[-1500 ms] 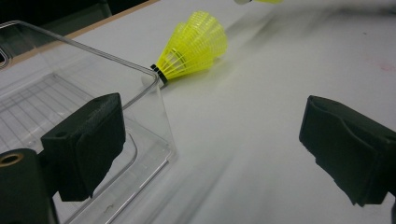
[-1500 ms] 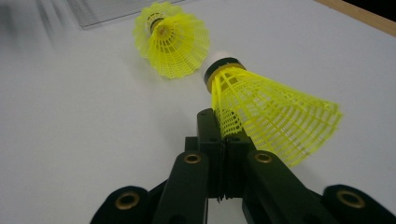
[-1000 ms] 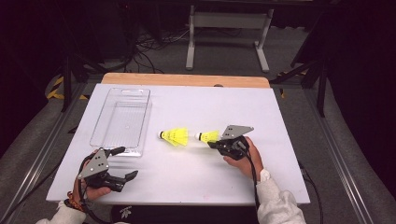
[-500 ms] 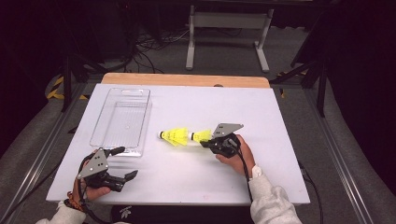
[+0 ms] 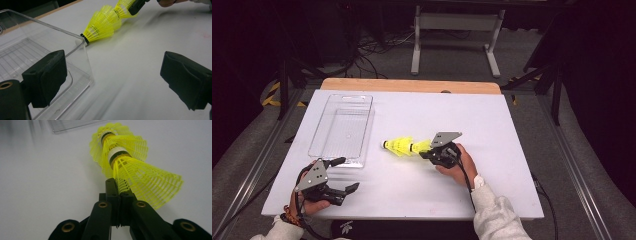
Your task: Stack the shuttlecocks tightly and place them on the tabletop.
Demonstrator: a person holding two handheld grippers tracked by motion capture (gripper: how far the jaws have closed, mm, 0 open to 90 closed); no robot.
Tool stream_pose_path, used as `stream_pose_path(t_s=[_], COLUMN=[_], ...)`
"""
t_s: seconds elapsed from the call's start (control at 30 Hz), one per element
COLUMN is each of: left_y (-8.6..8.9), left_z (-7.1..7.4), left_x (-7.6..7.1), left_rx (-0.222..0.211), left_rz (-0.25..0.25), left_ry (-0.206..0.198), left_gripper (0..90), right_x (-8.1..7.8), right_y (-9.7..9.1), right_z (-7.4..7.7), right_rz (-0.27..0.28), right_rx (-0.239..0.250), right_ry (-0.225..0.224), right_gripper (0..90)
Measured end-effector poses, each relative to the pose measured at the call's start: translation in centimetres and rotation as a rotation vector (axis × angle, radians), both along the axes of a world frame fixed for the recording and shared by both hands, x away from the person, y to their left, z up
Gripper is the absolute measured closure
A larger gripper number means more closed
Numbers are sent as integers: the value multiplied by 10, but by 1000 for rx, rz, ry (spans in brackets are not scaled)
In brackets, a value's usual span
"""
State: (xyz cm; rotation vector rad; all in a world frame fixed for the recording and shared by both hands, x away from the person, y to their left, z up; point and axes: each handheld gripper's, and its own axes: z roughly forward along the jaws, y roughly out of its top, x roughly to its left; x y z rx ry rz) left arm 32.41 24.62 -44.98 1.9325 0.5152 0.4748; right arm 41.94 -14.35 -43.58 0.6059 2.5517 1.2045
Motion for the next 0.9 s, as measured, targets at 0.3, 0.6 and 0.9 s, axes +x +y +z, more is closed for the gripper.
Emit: stream_pose_path(t_s=[0.3, 0.6, 0.9], left_y=[0, 0, 0], left_z=[0, 0, 0], left_x=[0, 0, 0], left_rx=[0, 1, 2], left_rz=[-1, -4, -4], left_ry=[0, 3, 3], left_gripper=[79, 79, 79], right_x=[2, 5, 8], right_y=[11, 18, 20], right_z=[-3, -4, -7], right_rz=[11, 17, 17], right_rx=[0, -5, -8], right_ry=[2, 2, 18], right_gripper=[897, 896, 884])
